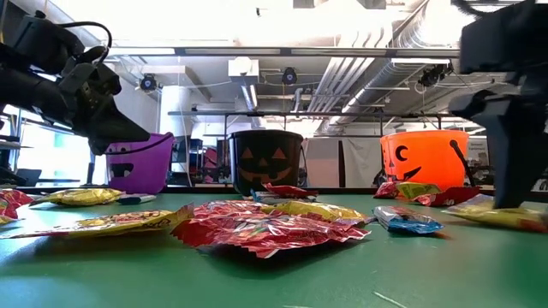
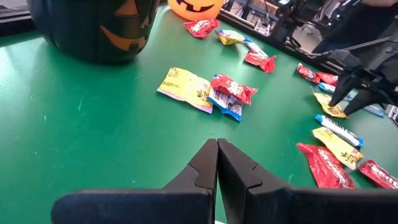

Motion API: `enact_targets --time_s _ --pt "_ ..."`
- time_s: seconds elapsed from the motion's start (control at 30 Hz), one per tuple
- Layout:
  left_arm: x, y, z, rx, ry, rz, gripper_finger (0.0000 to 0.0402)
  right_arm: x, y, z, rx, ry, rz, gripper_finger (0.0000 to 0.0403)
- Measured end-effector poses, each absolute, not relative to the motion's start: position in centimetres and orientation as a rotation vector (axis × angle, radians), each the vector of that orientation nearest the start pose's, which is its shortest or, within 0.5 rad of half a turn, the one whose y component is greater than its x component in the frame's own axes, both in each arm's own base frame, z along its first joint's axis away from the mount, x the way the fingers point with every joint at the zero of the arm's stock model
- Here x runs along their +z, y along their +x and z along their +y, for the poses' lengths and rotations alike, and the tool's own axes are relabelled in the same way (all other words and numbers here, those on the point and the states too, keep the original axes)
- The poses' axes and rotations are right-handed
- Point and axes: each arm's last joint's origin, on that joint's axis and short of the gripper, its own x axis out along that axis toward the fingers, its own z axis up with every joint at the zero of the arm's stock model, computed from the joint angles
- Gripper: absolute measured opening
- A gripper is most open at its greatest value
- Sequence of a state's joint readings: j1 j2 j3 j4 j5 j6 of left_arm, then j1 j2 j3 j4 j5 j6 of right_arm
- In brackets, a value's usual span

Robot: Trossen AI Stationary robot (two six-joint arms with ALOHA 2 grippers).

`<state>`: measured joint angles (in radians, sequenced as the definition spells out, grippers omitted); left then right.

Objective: Sort candy by brand, put in halloween buckets
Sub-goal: Put the yellow candy pack into the black bucket

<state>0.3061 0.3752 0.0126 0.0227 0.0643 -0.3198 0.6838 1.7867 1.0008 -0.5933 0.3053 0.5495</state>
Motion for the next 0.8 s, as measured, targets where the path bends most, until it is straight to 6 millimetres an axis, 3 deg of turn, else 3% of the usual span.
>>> enact_targets --time_s 0.33,0.6,0.8 --pt "13.7 11.1 3.3 0.294 -0.395 0.292 0.0003 15.3 26.6 18.6 -0.039 -0.125 1.208 0.0007" --pt "13.8 11.1 3.3 0.298 -0.422 0.282 0.0003 18.5 27.9 18.0 -0.059 -0.09 1.227 0.0002" --pt "13.8 11.1 3.3 0.298 -0.404 0.284 0.0003 21.3 29.1 14.4 -0.144 -0.026 1.2 0.0001"
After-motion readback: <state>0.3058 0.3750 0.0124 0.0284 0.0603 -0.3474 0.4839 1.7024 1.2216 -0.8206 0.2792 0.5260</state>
